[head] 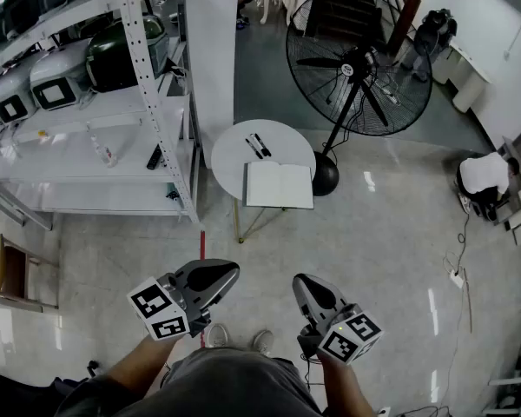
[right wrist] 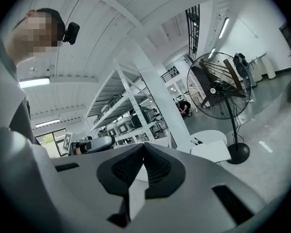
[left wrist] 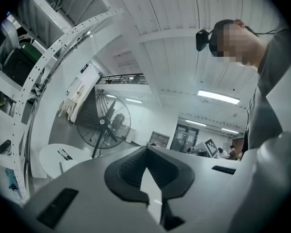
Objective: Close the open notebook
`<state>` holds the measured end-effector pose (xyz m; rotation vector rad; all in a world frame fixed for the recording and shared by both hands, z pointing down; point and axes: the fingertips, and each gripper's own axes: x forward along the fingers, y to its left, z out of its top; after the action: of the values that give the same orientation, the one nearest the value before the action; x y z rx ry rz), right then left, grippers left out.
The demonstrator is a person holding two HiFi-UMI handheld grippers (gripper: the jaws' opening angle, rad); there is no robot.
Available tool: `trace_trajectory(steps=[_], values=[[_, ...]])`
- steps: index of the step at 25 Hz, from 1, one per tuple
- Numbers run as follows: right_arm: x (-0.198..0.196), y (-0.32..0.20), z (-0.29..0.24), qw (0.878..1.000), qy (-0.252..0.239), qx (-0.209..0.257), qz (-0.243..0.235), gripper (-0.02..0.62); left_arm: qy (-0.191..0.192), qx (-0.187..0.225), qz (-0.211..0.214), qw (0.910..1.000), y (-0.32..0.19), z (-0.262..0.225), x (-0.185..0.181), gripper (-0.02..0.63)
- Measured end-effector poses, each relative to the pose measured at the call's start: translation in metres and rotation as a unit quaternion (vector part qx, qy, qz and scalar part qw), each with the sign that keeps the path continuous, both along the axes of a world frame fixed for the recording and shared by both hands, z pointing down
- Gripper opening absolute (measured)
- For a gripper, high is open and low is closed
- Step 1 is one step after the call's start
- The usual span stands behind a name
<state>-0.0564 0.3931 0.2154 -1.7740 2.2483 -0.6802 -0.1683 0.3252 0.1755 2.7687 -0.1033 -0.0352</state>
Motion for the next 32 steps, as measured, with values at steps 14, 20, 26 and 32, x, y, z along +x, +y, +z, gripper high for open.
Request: trace_trajectory(steps=[14,20,26,32], values=[[0.022,0.005,0.004,1.000,-0.005,0.003,0.004,0.020,-0.010,-0.001,-0.003,0.9999,0.009,0.004,0.022,0.015],[0.041,0.017,0.006,1.000,-0.013,0.004,0.004,0.021,-0.014,0.003,-0.004,0.9999,0.022,0.005,0.044,0.015],[0.065,0.032,0.013,1.000,-0.031,0.003,-0.003,0.021,-0.020,0.004,-0.008,0.9998,0.042,0.008,0.068,0.015],[0.084,0.043,0.030,0.999,-0.049,-0.003,-0.015,0.021,-0.035,0.001,-0.022,0.9991,0.059,0.019,0.081,0.015]])
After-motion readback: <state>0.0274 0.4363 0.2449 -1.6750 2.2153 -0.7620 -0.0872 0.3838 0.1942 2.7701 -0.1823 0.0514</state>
